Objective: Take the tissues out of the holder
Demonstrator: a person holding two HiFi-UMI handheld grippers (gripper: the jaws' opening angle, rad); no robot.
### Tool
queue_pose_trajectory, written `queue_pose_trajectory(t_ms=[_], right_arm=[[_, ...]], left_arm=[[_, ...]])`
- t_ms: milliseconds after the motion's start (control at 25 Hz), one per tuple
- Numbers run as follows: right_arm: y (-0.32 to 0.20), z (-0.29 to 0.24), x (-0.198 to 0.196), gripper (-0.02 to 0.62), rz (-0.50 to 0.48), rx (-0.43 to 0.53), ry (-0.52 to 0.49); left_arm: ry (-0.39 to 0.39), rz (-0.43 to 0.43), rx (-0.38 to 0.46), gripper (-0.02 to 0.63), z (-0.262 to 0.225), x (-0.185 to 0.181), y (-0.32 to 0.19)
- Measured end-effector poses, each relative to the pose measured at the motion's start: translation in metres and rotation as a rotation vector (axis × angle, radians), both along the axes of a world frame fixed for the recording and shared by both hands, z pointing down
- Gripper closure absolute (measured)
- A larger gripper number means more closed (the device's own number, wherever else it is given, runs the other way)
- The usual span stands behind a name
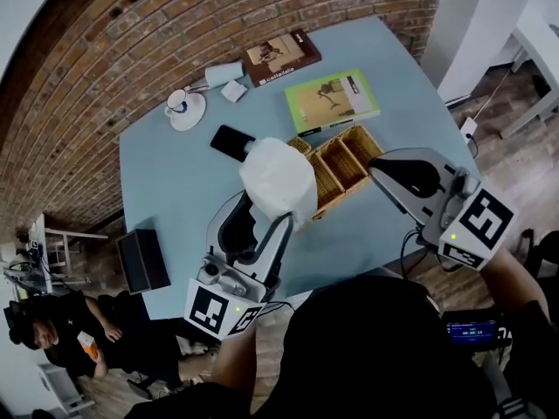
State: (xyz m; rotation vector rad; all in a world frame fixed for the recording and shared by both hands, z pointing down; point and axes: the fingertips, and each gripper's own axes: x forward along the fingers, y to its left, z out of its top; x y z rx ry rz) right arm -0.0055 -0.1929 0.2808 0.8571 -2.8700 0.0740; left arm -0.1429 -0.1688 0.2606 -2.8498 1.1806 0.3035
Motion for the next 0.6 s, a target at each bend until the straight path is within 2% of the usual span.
queue_pose_trajectory(t_ms=[160,600], right_arm=[[0.007,0.003,0.018,0.601,-0.008,-0.023,-0.011],[0.035,0.002,0.056,0.601,-0.082,-0.064,-0.042]], left_arm=[[0.009,-0.032,0.016,0.371,-0.013,0.012,0.014],[-0.020,-0.124,-0.015,0.371,-0.019,0.049,0.059]])
